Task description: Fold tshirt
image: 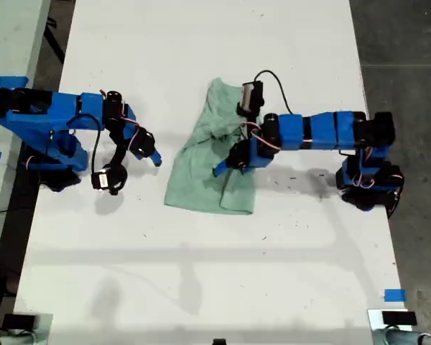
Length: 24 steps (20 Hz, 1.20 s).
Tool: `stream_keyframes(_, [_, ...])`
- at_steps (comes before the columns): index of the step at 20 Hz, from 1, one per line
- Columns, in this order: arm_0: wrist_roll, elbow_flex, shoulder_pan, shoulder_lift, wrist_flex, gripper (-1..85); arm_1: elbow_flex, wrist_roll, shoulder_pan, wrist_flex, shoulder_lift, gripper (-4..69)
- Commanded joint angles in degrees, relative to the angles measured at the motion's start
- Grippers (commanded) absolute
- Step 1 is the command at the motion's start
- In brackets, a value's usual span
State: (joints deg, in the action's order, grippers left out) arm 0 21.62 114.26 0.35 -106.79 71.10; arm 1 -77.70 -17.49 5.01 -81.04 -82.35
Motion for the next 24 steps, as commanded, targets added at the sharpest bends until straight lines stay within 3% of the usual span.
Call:
stream_keyframes(1, [-0.44,-7.03,1.23,0.18,0.88,15.7,3.34,0.18,-2.99,-6.77,-13.01,30.2])
stream_keyframes(7, [-0.09,-14.33,1.58,5.19,1.32,17.3,-19.69,5.71,-3.43,-2.64,-29.44,30.0])
stream_keyframes(15, [0.35,-13.27,0.26,27.95,-18.72,18.6,-20.92,6.15,-4.75,-1.32,-29.79,29.8])
stream_keyframes(17, [0.18,-14.33,-0.26,33.22,-21.36,14.5,-21.53,6.24,-5.01,-0.70,-29.79,29.7])
stream_keyframes(19, [-0.35,-15.73,-0.26,37.35,-23.38,2.2,-22.32,6.42,-5.27,-0.09,-29.79,29.6])
stream_keyframes(20, [-0.53,-16.61,0.00,37.62,-22.94,0.1,-22.76,6.42,-5.27,0.18,-29.79,29.6])
stream_keyframes(24, [-1.85,-16.52,1.14,32.17,-21.88,0.1,-23.73,6.33,-5.19,1.05,-29.79,29.6])
